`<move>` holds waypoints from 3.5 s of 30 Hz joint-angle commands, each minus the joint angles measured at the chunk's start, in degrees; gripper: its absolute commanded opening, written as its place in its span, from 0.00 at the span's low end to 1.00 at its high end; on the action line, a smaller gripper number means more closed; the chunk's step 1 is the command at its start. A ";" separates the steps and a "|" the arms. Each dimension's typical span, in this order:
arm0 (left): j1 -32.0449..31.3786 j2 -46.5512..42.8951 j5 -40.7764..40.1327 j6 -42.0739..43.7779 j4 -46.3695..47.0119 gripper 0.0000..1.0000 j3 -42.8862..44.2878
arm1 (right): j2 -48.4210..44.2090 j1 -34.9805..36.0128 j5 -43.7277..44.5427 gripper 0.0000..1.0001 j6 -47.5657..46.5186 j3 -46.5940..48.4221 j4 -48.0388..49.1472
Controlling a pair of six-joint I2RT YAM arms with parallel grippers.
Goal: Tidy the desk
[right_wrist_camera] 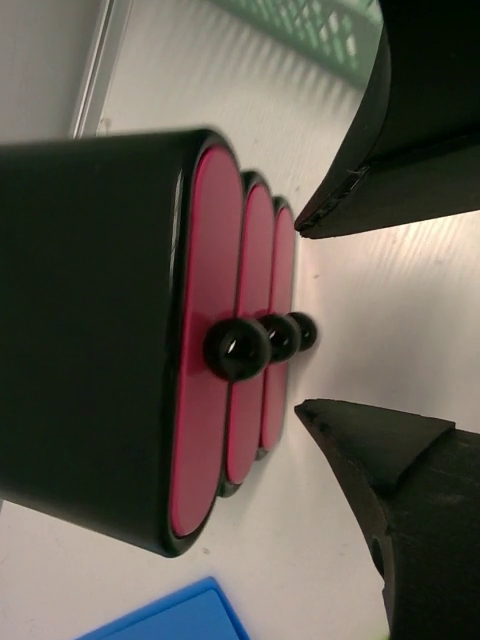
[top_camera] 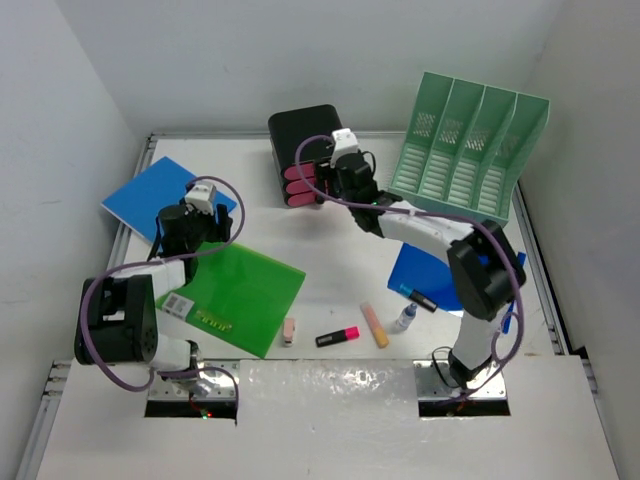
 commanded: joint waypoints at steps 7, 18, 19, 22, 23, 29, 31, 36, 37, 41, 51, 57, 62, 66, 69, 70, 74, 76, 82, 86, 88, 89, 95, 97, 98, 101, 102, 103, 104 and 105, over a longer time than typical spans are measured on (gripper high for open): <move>0.56 2.50 0.49 -0.49 5.71 0.60 -0.26 | 9.67 3.05 7.45 0.61 1.05 10.82 7.40; 0.56 5.05 2.69 -0.93 3.24 0.60 1.94 | 14.15 3.40 11.42 0.43 1.23 14.60 5.73; 0.56 5.05 2.78 -0.93 3.24 0.60 1.94 | 14.24 3.40 11.50 0.43 1.32 14.60 5.64; 0.65 5.05 2.87 -0.84 3.33 0.60 1.94 | 14.68 3.32 11.59 0.39 1.32 14.51 5.64; 0.65 5.05 2.87 -0.84 3.33 0.60 1.94 | 14.68 3.32 11.77 0.33 1.23 14.16 5.90; 0.65 5.31 2.69 -0.49 3.15 0.60 2.20 | 12.14 4.28 10.80 0.02 0.62 11.10 4.42; 0.56 5.40 2.69 -0.49 2.98 0.60 2.38 | 10.47 5.16 11.15 0.00 -0.43 8.63 4.59; 0.56 5.49 2.87 -0.49 2.80 0.60 2.47 | 2.74 8.23 12.21 0.00 -0.35 -2.35 6.87; 0.65 5.57 2.87 -0.40 2.72 0.60 2.56 | 1.51 8.67 12.30 0.00 0.52 -4.19 7.31; 0.56 5.75 2.78 -0.40 2.63 0.60 2.56 | -4.46 10.08 13.17 0.00 1.58 -12.46 8.28; 0.65 6.54 2.87 -0.14 2.19 0.60 3.08 | -15.02 11.49 7.55 0.65 3.35 -16.96 -0.14; 0.56 7.07 2.96 0.04 1.92 0.60 3.35 | -26.60 11.49 6.76 0.98 -1.31 -16.78 -6.21; 0.56 7.51 3.04 0.04 1.31 0.60 3.79 | -37.07 11.40 6.40 0.99 -4.21 -19.23 -14.12; 0.65 7.60 3.39 0.13 1.31 0.60 3.79 | -47.44 11.05 8.69 0.99 -3.08 -24.67 -29.20; 0.65 8.12 3.66 0.04 1.22 0.60 3.96 | -57.45 10.87 9.22 0.98 -2.46 -26.71 -39.22; 0.56 8.30 3.66 0.04 1.22 0.60 4.05 | -59.83 10.87 8.26 0.94 -1.85 -26.63 -41.62; 0.56 9.18 4.01 0.30 0.34 0.60 4.75 | -69.15 10.87 3.09 0.68 2.54 -25.75 -51.12; 0.56 9.09 3.75 0.30 0.52 0.60 4.58 | -68.82 10.87 1.67 0.81 4.73 -26.44 -55.60; 0.65 8.83 3.57 0.65 1.31 0.60 3.96 | -61.27 10.87 4.01 0.98 10.17 -29.26 -62.20; 0.56 8.65 4.18 0.92 1.31 0.60 3.96 | -61.43 10.87 7.99 0.97 12.57 -31.10 -61.60; 0.56 8.83 4.45 0.83 1.31 0.60 3.96 | -62.40 10.87 5.11 0.94 12.75 -32.68 -57.30; 0.56 8.83 4.45 0.92 1.13 0.60 4.14 | -62.40 10.87 3.96 0.93 12.83 -34.17 -54.76; 0.56 9.44 5.06 0.83 0.43 0.60 4.75 | -58.01 10.87 -4.93 0.86 13.53 -38.57 -50.34; 0.56 9.70 5.15 0.74 -0.10 0.60 5.10 | -56.08 10.87 -3.44 0.83 14.24 -38.93 -51.48; 0.56 9.88 5.07 0.74 -0.36 0.60 5.28 | -55.81 10.87 -2.57 0.79 14.50 -39.02 -52.62; 0.56 9.97 5.15 0.65 -0.45 0.60 5.37 | -55.81 10.87 -0.10 0.74 15.29 -39.81 -53.68; 0.56 9.97 5.15 0.65 -0.45 0.60 5.37 | -55.90 10.87 -0.01 0.73 15.47 -40.07 -53.34; 0.56 9.97 5.24 0.65 -0.54 0.60 5.37 | -55.81 10.87 -0.18 0.71 15.47 -40.94 -52.90; 0.56 10.06 5.33 0.65 -0.54 0.60 5.46 | -55.90 10.79 -0.36 0.67 15.73 -41.30 -52.28; 0.56 10.06 5.33 0.65 -0.54 0.60 5.46 | -55.72 10.87 -0.53 0.66 15.82 -41.82 -51.93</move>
